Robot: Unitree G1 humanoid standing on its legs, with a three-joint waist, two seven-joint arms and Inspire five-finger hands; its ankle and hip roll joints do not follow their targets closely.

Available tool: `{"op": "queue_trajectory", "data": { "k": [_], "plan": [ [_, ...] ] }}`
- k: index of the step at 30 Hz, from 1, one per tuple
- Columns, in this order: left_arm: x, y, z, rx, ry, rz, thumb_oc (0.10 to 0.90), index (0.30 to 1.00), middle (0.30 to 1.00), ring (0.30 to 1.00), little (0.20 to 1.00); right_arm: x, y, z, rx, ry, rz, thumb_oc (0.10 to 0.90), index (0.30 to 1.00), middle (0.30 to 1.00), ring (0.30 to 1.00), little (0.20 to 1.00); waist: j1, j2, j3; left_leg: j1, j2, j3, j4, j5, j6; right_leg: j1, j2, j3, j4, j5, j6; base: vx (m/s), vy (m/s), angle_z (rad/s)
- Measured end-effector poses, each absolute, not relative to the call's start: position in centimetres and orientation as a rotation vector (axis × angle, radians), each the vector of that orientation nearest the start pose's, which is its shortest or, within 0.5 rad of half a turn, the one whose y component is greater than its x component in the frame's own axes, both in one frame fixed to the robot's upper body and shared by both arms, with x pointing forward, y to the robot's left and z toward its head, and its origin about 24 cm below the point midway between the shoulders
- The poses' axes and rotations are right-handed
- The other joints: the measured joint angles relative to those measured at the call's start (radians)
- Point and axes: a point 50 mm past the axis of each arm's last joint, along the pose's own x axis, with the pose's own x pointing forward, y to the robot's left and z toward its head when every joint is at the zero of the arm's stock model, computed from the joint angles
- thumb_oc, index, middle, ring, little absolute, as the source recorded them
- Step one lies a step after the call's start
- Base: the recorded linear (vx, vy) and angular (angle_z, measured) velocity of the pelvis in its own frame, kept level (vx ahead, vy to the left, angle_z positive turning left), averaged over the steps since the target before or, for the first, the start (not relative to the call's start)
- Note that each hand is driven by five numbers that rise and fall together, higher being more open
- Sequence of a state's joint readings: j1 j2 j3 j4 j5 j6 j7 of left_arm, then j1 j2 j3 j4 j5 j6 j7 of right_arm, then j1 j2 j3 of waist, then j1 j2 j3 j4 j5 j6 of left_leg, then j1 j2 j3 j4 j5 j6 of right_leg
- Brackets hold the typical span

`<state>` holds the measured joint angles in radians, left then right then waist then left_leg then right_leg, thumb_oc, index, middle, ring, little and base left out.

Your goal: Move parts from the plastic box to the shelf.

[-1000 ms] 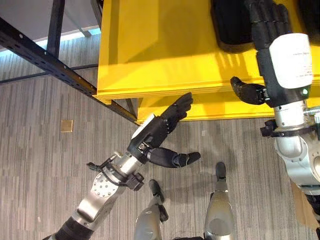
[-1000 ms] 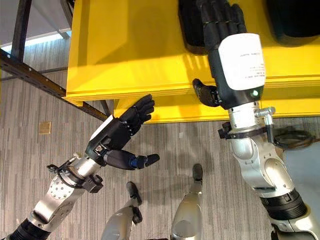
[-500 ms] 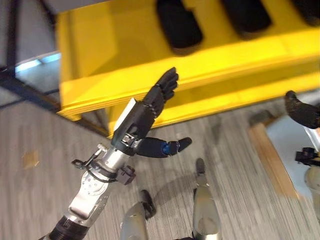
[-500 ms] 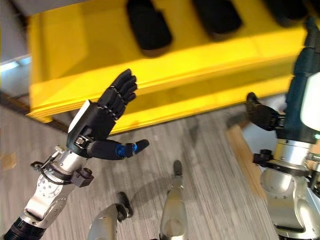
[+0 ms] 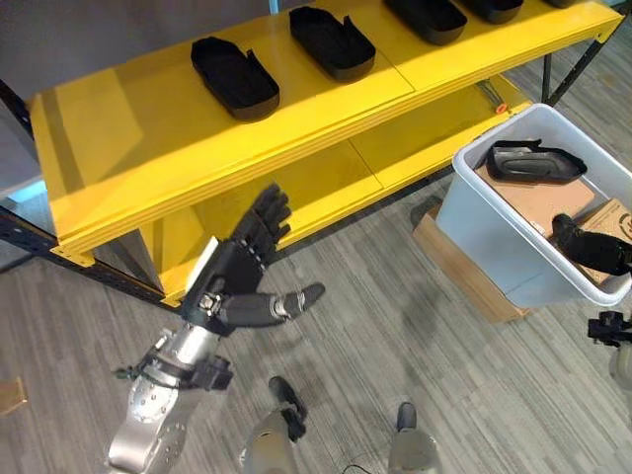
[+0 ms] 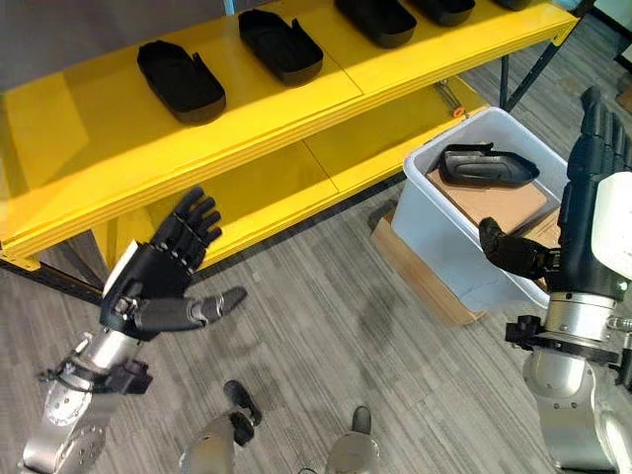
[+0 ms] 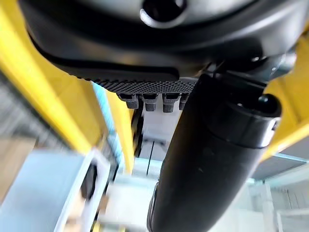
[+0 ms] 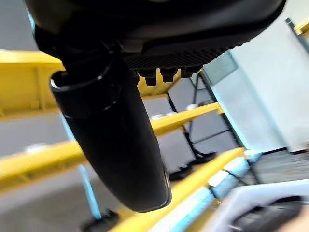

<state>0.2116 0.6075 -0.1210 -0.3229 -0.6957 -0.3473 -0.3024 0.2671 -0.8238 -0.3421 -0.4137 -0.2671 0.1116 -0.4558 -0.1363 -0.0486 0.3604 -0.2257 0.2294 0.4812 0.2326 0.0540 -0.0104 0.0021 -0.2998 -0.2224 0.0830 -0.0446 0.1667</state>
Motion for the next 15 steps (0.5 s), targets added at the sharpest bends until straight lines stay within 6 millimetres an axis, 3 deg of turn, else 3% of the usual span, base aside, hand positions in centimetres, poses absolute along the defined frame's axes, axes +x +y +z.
{"op": "queue_trajectory", "data": {
  "k": [1,2,3,5,8,9,13,15],
  "plan": [
    [19.9,19.4,11.3,-0.118,-0.354,-0.516,0.9,1.0,1.0,1.0,1.0,19.0,-31.1,19.6,-1.132,-0.393,-0.618,0.9,1.0,1.0,1.0,1.0,-0.015,0.01,-0.004,0.042,0.007,-0.003,0.005,-0.022,-0.012,-0.017,0.011,0.026,0.01,0.001,0.009,-0.08,-0.012,-0.48],
    [19.9,19.3,11.6,-0.108,-0.365,-0.532,0.9,1.0,1.0,1.0,1.0,18.8,-31.7,20.0,-1.145,-0.381,-0.643,0.9,1.0,1.0,1.0,1.0,-0.054,0.031,-0.009,0.076,-0.002,0.005,-0.057,-0.022,-0.047,-0.024,0.015,0.037,0.027,0.009,0.015,-0.06,-0.003,-0.24],
    [20.1,19.3,12.1,-0.1,-0.386,-0.548,0.9,1.0,1.0,1.0,1.0,18.6,-32.4,19.9,-1.139,-0.347,-0.672,0.9,1.0,1.0,1.0,1.0,-0.088,0.026,-0.006,0.099,-0.021,0.013,-0.103,0.02,-0.036,-0.033,0.008,0.055,0.026,0.027,0.03,-0.03,0.018,-0.14],
    [20.5,19.1,12.6,-0.095,-0.41,-0.557,0.9,1.0,1.0,1.0,1.0,18.5,-33.1,19.4,-1.141,-0.301,-0.693,0.9,1.0,1.0,1.0,1.0,-0.109,0.019,-0.005,0.125,-0.027,0.048,-0.144,0.045,-0.038,-0.042,0.012,0.085,0.013,0.047,0.03,-0.01,0.01,-0.43],
    [21.0,18.4,13.1,-0.106,-0.434,-0.572,0.9,1.0,1.0,1.0,1.0,18.7,-33.8,18.6,-1.149,-0.259,-0.692,0.9,1.0,1.0,1.0,1.0,-0.138,0.039,-0.005,0.179,-0.023,0.105,-0.199,0.064,-0.051,-0.055,0.024,0.118,-0.013,0.068,0.028,-0.02,-0.014,-0.54],
    [21.2,18.0,13.1,-0.116,-0.437,-0.582,0.9,1.0,1.0,1.0,1.0,18.8,-33.9,18.6,-1.153,-0.249,-0.683,0.9,1.0,1.0,1.0,1.0,-0.141,0.054,-0.007,0.204,-0.024,0.134,-0.217,0.067,-0.057,-0.058,0.027,0.142,-0.015,0.073,0.025,-0.06,-0.042,-0.71],
    [22.1,15.7,13.8,-0.151,-0.469,-0.628,0.9,1.0,1.0,1.0,1.0,19.6,-33.7,18.4,-1.223,-0.247,-0.662,0.9,1.0,1.0,1.0,1.0,-0.225,0.116,-0.014,0.234,-0.015,0.189,-0.258,0.095,-0.071,-0.088,0.053,0.192,-0.007,0.087,0.017,-0.05,-0.103,-0.49],
    [22.2,15.1,14.1,-0.147,-0.482,-0.652,0.9,1.0,1.0,1.0,1.0,19.6,-33.9,18.2,-1.228,-0.228,-0.665,0.9,1.0,1.0,1.0,1.0,-0.232,0.125,-0.014,0.243,-0.008,0.197,-0.26,0.097,-0.074,-0.096,0.064,0.21,-0.002,0.087,0.015,-0.02,-0.071,-0.27]
  ]
}}
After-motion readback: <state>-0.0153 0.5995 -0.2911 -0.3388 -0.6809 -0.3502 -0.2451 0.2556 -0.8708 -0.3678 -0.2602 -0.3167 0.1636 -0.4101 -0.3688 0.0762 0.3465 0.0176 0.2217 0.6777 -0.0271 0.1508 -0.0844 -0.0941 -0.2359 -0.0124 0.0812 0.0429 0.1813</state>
